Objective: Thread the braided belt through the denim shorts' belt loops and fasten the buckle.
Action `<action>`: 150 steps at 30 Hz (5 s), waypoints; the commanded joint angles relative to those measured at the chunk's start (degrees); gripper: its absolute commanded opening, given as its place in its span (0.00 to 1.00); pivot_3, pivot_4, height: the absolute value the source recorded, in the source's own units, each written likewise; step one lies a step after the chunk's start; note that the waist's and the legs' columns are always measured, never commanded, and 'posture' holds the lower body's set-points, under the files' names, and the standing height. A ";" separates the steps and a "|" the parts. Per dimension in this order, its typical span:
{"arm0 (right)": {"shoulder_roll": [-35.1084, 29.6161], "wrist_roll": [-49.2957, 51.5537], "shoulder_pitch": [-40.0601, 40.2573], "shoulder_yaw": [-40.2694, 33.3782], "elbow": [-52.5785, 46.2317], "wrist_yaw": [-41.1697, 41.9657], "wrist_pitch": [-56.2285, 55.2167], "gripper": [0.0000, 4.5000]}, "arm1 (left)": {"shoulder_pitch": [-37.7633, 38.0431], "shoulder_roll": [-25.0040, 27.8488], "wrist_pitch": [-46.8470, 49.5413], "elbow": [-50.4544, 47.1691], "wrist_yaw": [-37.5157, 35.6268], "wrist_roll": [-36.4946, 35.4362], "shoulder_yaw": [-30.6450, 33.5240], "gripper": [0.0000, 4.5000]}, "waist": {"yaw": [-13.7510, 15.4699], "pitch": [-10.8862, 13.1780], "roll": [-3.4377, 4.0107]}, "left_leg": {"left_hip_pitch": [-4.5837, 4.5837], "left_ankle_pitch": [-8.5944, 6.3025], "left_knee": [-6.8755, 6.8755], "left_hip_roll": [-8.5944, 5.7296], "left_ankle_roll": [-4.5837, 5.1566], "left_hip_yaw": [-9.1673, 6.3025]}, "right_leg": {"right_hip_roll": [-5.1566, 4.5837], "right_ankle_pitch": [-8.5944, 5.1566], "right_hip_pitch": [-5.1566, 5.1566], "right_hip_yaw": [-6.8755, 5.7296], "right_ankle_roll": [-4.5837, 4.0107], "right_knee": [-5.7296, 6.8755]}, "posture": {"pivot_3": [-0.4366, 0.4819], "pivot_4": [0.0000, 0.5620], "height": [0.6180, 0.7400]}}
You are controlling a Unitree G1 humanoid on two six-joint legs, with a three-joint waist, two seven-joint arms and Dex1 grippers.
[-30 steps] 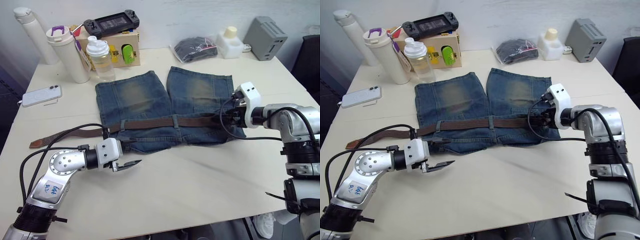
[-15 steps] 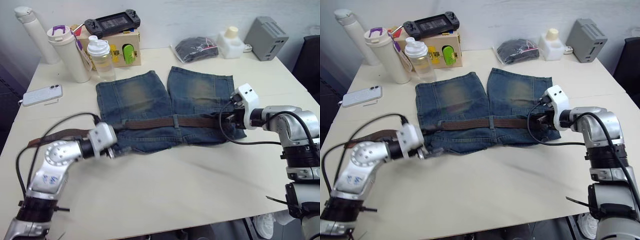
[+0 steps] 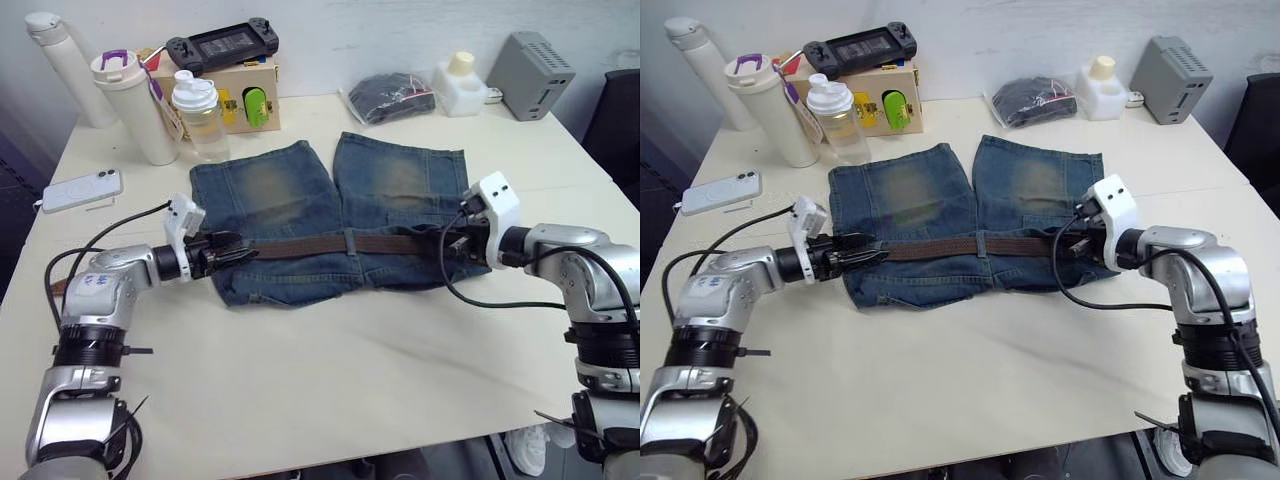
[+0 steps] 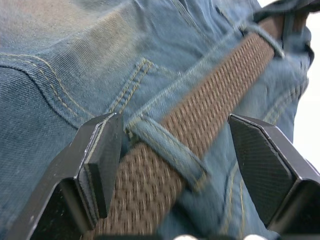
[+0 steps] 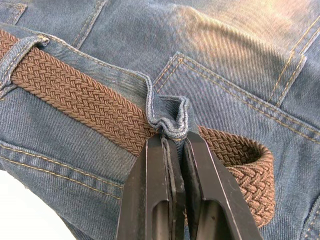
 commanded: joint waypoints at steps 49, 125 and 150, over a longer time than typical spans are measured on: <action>-7.62 22.25 29.68 -25.32 -27.04 13.31 -3.45 0.00 | 33.19 3.37 -27.39 -39.11 -1.46 6.40 11.33 0.01 | 0.54 -0.03 -0.06 | -0.11 0.03 0.02 -0.08 0.05 -0.39 | -0.22 0.01 0.16 0.13 0.02 -0.15 | 0.48 0.27 0.59; 4.68 -25.40 -16.26 21.38 39.81 -8.09 -30.44 0.00 | -9.92 -3.17 -50.05 30.96 17.74 36.04 -18.39 0.00 | 1.21 -1.10 0.02 | 0.68 0.20 0.11 -0.74 0.34 -0.48 | -1.13 0.18 1.00 -0.01 0.26 0.02 | 0.48 0.27 0.59; 4.00 0.40 -6.50 1.07 -14.31 0.74 5.03 0.99 | 8.42 2.99 -18.06 -21.92 15.36 22.31 0.31 0.89 | -0.01 -0.51 0.18 | -0.35 0.27 0.02 -0.56 0.34 -0.61 | -0.97 0.18 0.04 -0.13 0.26 -0.07 | 0.48 0.27 0.59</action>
